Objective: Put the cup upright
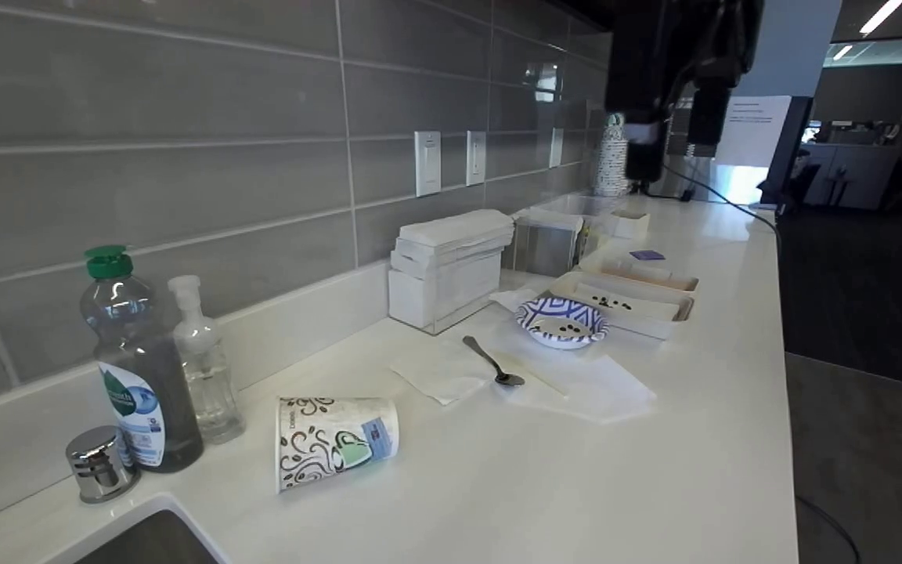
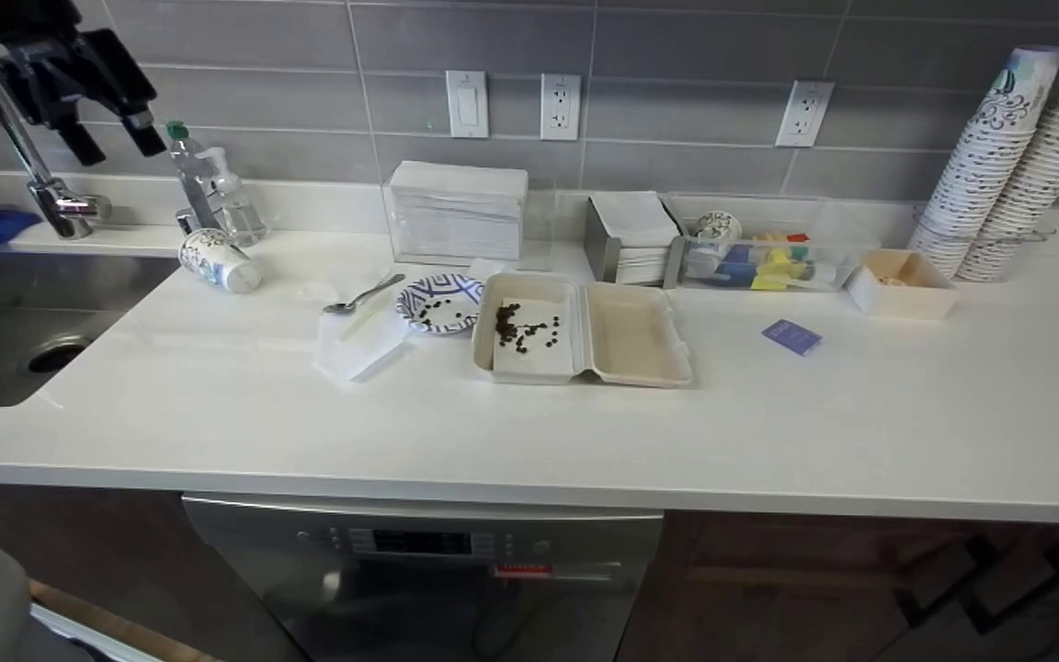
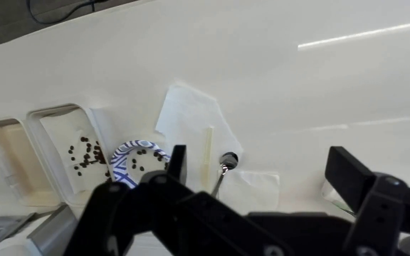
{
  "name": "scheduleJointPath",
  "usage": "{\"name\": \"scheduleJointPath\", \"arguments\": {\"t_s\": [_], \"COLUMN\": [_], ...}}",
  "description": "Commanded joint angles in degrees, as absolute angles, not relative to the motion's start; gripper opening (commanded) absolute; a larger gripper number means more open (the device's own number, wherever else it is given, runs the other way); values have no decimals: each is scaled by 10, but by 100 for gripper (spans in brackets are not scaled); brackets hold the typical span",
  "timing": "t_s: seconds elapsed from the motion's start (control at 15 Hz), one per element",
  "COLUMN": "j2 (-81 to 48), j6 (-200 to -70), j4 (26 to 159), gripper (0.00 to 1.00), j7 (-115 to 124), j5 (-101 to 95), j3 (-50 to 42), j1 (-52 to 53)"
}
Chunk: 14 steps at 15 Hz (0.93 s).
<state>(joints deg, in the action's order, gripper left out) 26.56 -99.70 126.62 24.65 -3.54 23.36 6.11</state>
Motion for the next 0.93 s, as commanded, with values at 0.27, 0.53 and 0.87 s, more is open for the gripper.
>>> {"name": "scheduleJointPath", "arguments": {"t_s": [0.27, 0.53, 0.87], "j2": [37, -66, -179], "j6": [-1010, -996, -973], "j4": [1122, 1048, 945], "gripper": [100, 100, 100], "j7": [395, 460, 539], "j5": [-131, -171, -211], "j3": [293, 269, 218], "j1": [89, 132, 218]}}
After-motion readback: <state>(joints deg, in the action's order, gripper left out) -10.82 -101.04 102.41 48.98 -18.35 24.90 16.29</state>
